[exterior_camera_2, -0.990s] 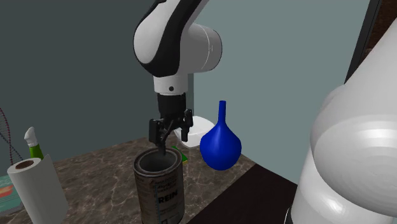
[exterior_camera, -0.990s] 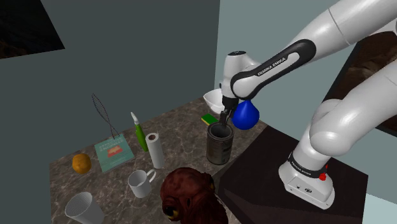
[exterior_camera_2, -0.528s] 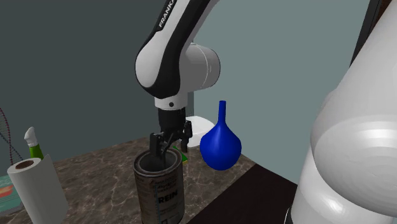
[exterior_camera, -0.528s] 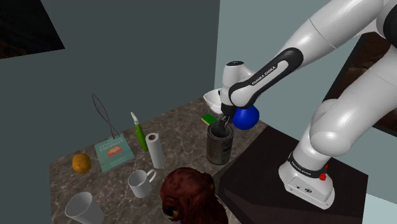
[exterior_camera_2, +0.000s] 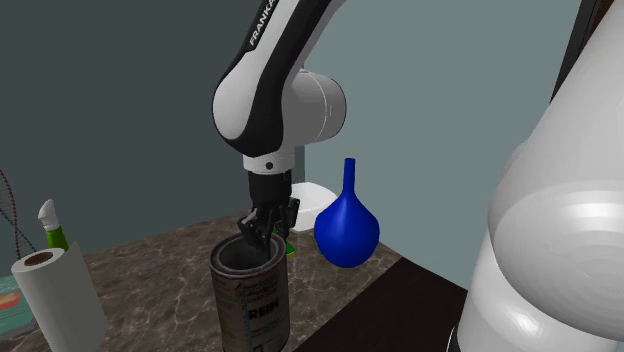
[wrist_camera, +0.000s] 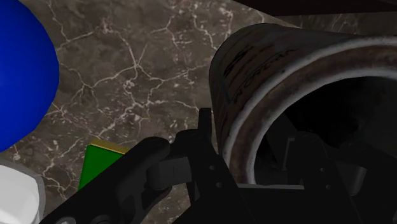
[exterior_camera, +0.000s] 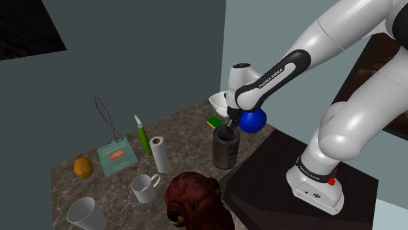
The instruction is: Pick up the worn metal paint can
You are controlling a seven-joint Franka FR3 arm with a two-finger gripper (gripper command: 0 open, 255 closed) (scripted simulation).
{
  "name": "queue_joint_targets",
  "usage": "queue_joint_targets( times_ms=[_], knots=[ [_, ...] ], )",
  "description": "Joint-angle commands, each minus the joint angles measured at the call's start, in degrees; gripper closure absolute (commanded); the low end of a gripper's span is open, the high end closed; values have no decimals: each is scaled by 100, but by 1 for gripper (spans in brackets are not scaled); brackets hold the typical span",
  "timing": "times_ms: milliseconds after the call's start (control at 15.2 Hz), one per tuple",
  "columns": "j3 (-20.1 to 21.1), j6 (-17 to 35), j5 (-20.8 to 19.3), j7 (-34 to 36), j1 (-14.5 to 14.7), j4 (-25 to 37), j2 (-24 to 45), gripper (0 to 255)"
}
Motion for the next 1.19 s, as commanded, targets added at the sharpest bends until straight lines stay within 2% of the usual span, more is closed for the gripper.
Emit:
queue_joint_targets(
  times_ms=[0,132,1122],
  knots=[
    [1,1,1,1,1,0,3,255],
    [-2,0,0,-4,-1,-3,0,255],
    [-34,-1520,-70,67,-23,457,-1061,255]
  ],
)
